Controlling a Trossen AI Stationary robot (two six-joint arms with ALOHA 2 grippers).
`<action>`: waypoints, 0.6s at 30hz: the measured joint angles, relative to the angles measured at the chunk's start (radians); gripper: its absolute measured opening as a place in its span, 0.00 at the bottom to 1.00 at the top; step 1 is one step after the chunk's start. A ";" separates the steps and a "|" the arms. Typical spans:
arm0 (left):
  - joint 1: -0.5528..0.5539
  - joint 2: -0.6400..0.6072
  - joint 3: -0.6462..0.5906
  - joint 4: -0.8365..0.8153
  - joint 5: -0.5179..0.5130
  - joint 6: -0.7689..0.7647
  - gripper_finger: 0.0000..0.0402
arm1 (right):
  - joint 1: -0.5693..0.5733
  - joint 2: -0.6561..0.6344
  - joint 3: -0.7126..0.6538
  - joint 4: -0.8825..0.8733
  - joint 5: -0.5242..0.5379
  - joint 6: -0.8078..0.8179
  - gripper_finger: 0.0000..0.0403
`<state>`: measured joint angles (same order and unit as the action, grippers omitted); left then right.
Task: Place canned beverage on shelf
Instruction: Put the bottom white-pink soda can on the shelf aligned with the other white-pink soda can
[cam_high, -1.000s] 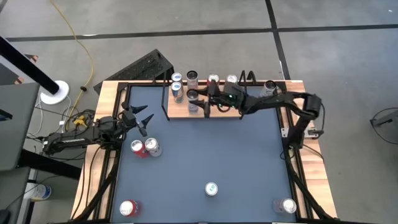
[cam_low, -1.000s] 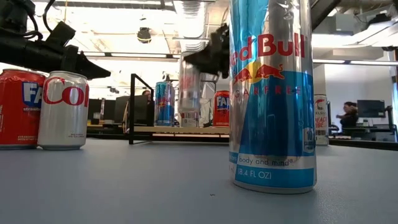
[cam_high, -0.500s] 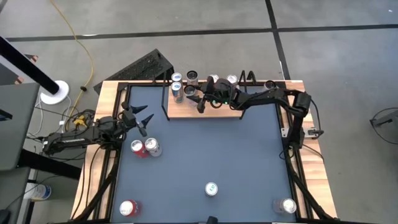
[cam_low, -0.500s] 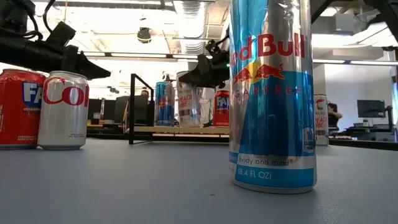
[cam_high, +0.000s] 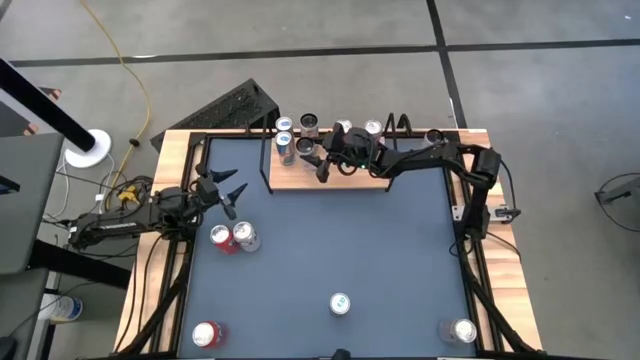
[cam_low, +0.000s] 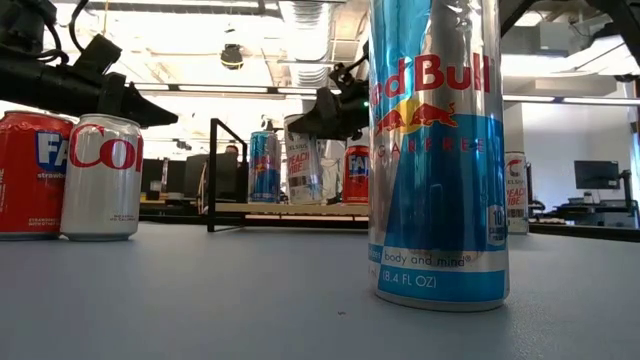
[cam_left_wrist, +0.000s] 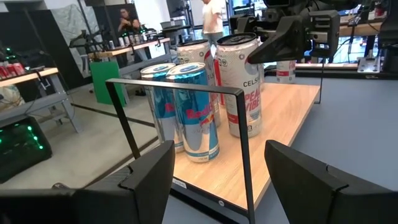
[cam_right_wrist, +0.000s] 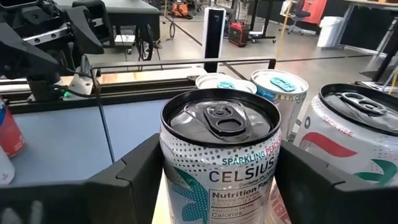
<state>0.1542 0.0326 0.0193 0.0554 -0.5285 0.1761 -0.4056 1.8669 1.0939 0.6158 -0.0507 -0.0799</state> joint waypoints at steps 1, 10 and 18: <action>0.000 0.000 0.000 0.000 0.000 0.000 0.60 | 0.000 -0.004 0.000 -0.003 0.001 0.000 0.69; 0.000 0.000 0.000 0.000 -0.002 0.000 0.60 | 0.002 -0.083 0.000 -0.046 0.018 -0.003 0.75; 0.000 0.000 0.000 0.000 -0.002 0.000 0.60 | 0.014 -0.185 -0.001 -0.063 0.027 -0.007 0.83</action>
<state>0.1541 0.0326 0.0193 0.0553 -0.5304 0.1761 -0.3917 1.6820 1.0927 0.5530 -0.0233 -0.0864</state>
